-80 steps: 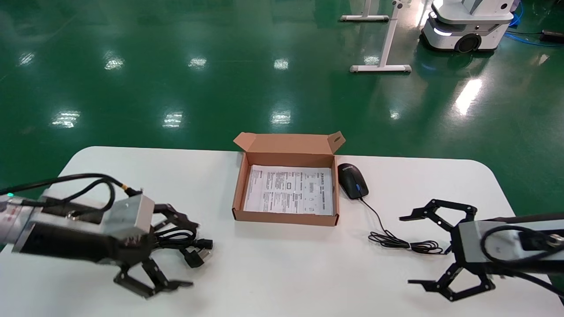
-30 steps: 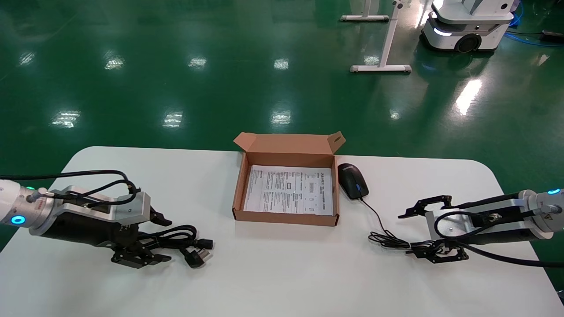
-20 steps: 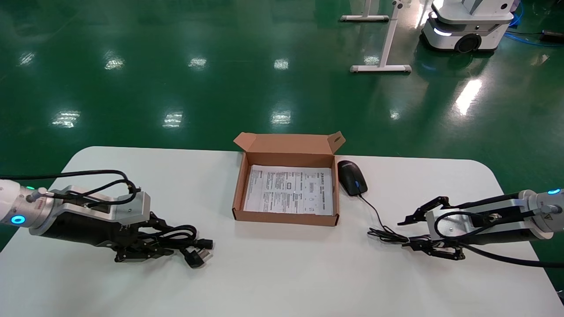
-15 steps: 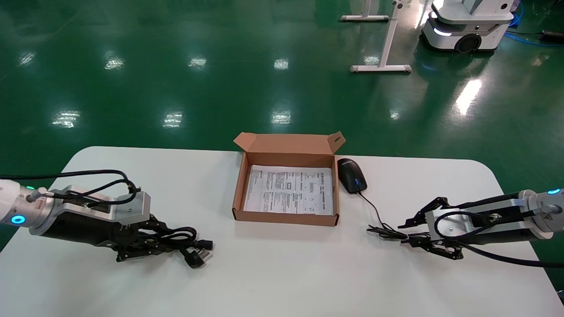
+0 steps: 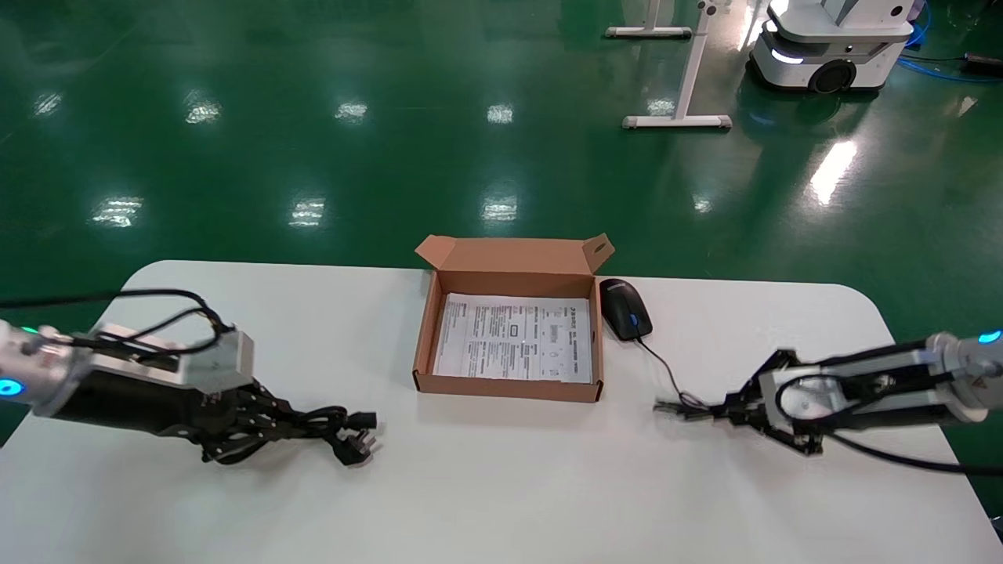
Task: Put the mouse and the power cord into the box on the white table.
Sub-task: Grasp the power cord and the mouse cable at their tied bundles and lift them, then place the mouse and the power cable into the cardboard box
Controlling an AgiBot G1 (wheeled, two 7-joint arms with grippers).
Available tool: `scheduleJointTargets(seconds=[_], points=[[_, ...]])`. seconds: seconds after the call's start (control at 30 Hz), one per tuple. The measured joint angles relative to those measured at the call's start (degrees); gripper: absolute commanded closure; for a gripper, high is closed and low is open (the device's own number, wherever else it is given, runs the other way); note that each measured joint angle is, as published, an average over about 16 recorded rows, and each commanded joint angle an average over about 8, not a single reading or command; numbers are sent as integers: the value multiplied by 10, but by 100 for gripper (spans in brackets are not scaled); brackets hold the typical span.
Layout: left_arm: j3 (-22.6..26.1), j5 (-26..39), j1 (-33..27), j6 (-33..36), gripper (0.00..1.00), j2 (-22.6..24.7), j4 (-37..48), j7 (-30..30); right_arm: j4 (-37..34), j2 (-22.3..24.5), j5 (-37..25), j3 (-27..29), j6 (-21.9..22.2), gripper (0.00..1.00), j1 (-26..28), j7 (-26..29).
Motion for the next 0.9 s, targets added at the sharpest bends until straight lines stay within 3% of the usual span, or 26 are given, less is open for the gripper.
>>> scheduleJointTargets(seconds=[0.47,0.9], points=[[-49,-70,-81,6,100,-62,-102,-69,86,16,24,30,15,100,106,78],[-71,-88,-151,-39,100,-27,-117,-107,147,-38,49,52,56,100,166,152]])
